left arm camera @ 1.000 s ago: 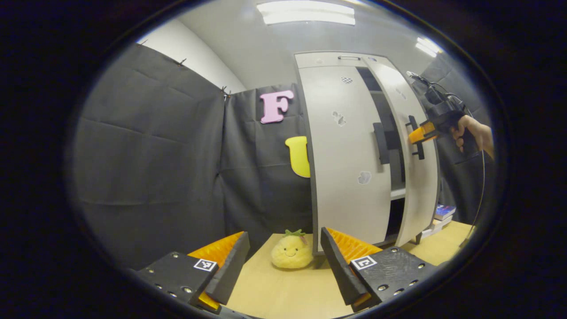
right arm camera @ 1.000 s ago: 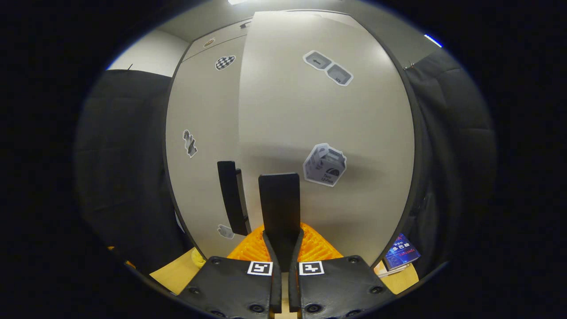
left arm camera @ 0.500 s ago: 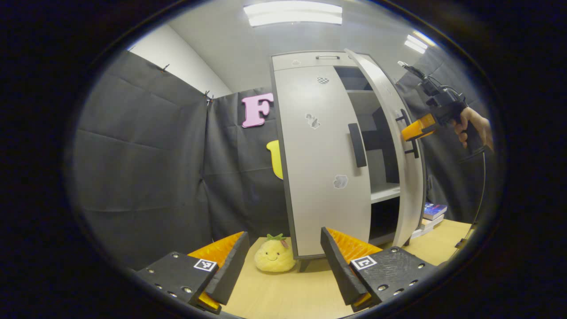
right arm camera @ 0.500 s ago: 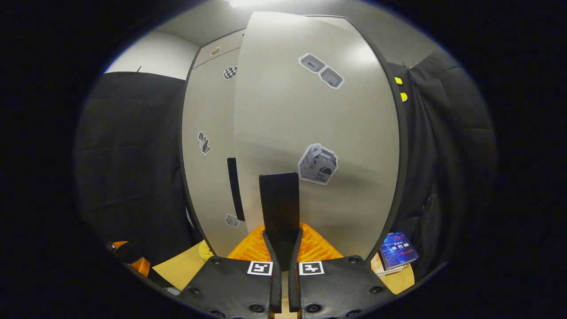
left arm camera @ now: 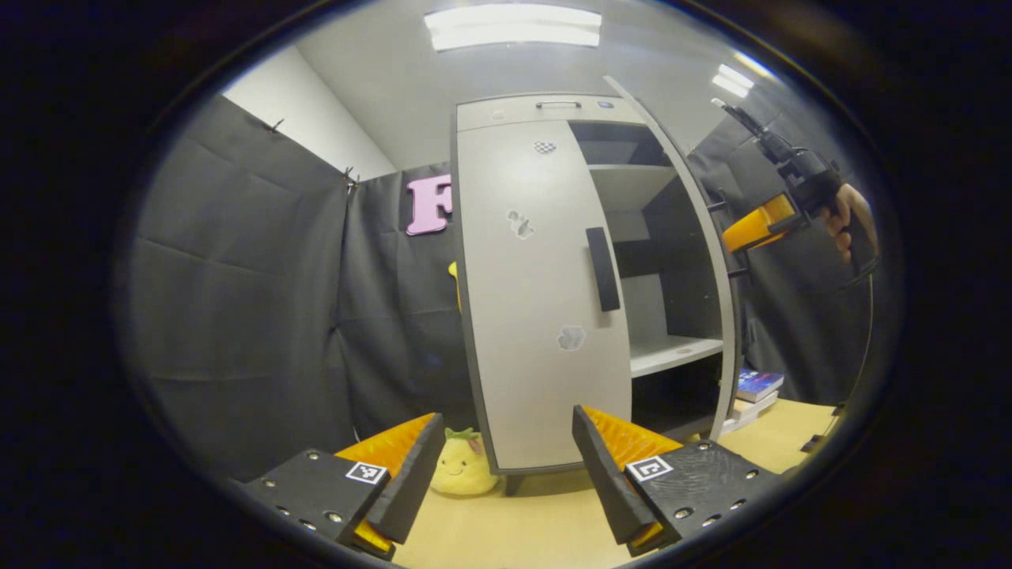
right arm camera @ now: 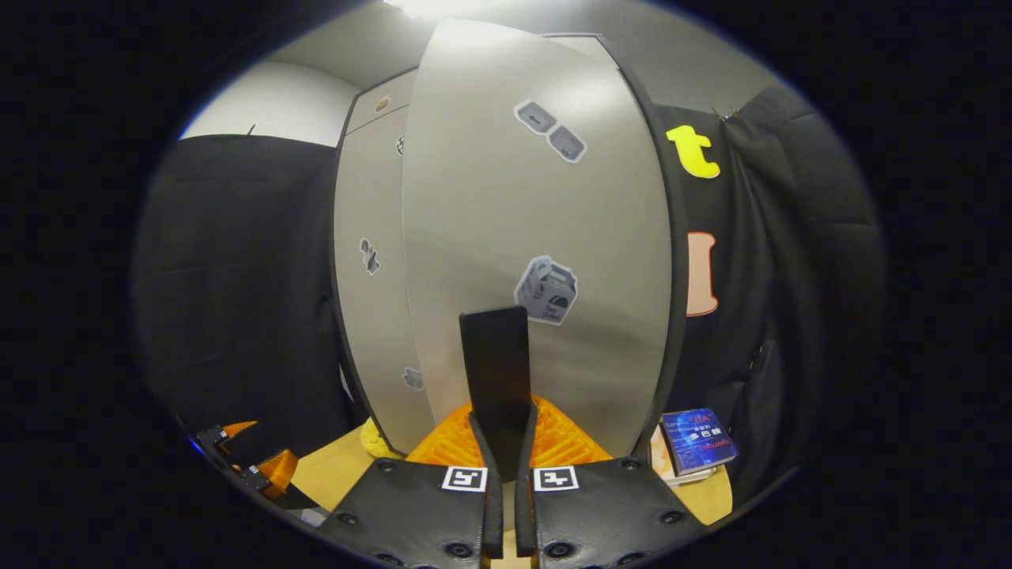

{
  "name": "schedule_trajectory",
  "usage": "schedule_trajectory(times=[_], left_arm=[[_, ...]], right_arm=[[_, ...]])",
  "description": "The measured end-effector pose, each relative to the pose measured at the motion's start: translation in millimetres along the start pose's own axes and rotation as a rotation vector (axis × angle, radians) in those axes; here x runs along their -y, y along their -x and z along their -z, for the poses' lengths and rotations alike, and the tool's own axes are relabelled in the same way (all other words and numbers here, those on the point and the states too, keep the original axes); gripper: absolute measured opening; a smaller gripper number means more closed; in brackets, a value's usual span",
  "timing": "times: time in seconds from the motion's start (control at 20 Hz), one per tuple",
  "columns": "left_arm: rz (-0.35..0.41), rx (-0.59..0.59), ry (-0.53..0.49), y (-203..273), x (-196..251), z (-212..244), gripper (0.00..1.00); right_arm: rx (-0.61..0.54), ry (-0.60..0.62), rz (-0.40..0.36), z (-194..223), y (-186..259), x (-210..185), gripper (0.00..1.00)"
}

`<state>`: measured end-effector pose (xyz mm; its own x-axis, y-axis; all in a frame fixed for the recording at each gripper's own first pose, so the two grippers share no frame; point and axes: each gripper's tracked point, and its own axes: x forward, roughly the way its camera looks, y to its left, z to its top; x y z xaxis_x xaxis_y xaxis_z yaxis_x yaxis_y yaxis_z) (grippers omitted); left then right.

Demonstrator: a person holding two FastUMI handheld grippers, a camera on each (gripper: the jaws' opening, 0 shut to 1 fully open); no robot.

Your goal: Open the right door of the double-door shoe cabinet with the right hand, and open the left door with the left hand.

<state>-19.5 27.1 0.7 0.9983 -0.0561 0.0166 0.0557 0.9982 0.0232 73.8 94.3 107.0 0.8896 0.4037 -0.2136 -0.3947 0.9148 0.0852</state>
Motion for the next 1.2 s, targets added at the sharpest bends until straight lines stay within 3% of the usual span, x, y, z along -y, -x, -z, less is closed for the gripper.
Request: schedule_trajectory(times=[0.3,0.9,0.95,1.0,1.2], left_arm=[[0.053,0.011,-0.002,-11.4,38.3,-8.1,0.95],[0.109,0.017,0.018,-15.4,97.5,-8.5,0.95],[0.112,0.015,0.019,-15.6,101.4,-7.8,0.95],[0.116,0.012,0.020,-16.1,105.2,-7.7,0.95],[0.128,0.012,0.026,-18.9,119.8,-10.0,0.95]], right_arm=[[-0.008,0.004,0.019,1.7,27.2,22.1,0.03],[0.018,0.058,0.044,3.2,65.0,79.0,0.07],[0.020,0.061,0.048,4.0,66.9,83.9,0.02],[0.022,0.063,0.054,3.4,68.9,88.5,0.07],[0.033,0.106,0.105,3.4,74.9,114.4,0.06]])
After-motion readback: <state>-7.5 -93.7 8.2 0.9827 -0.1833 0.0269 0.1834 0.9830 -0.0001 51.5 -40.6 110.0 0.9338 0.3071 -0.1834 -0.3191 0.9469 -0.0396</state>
